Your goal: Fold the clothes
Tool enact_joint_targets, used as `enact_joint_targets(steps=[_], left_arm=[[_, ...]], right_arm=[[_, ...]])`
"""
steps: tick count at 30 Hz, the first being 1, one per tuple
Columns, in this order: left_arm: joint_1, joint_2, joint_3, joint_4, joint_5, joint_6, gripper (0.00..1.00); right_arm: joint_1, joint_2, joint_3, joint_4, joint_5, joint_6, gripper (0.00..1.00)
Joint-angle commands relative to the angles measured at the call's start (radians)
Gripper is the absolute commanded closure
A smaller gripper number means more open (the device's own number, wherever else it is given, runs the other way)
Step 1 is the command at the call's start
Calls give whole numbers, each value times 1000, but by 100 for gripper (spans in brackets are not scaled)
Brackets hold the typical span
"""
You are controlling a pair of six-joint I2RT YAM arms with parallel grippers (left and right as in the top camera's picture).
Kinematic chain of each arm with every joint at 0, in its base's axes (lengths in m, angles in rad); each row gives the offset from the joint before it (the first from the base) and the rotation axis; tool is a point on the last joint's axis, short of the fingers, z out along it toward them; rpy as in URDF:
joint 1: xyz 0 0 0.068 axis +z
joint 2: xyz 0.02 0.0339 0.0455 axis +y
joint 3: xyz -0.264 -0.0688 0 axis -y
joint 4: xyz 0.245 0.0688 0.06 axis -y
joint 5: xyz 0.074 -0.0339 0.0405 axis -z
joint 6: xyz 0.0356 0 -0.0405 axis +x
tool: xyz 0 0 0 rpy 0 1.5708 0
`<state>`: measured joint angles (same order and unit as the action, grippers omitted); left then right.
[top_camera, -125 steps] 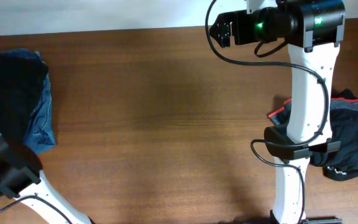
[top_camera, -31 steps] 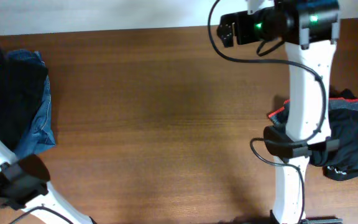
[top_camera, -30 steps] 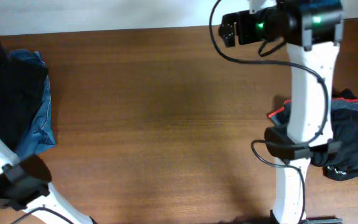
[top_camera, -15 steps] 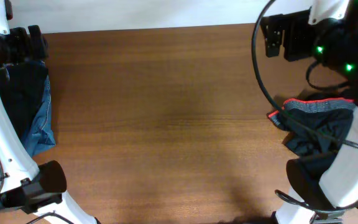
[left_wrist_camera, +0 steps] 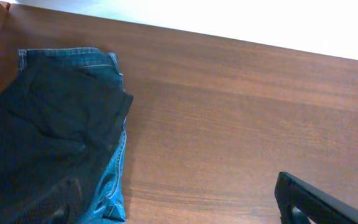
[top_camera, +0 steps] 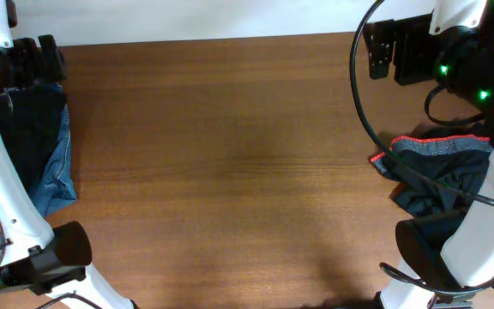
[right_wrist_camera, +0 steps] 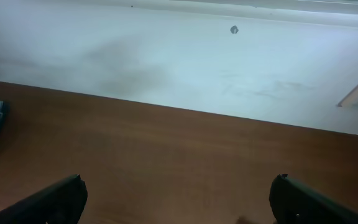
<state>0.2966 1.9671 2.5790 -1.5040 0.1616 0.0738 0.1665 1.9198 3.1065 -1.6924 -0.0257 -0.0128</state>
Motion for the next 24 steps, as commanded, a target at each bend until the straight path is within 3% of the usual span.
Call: enact_joint_targets(steps=[1,8,11,15,20,24], left_arm=[[0,-16,13,0,10,-2,1],[0,-16,13,-1,10,-2,1],[1,-16,13,0,10,-2,1],[0,-16,13,-1,10,-2,1],[1,-16,13,-1,10,-2,1],[1,-16,13,-1,10,-2,1]], right_arm=[[8,3,5,-6,12,-6,1],[8,-33,4,-2,21,-7,1],[8,-126,-95,59,68,-7,1],[8,-449,-611,489,87,-145,1],[-20,-786,-1179,939,77,-171,1],[-90,-999,-1544,1134,-21,-171,2]])
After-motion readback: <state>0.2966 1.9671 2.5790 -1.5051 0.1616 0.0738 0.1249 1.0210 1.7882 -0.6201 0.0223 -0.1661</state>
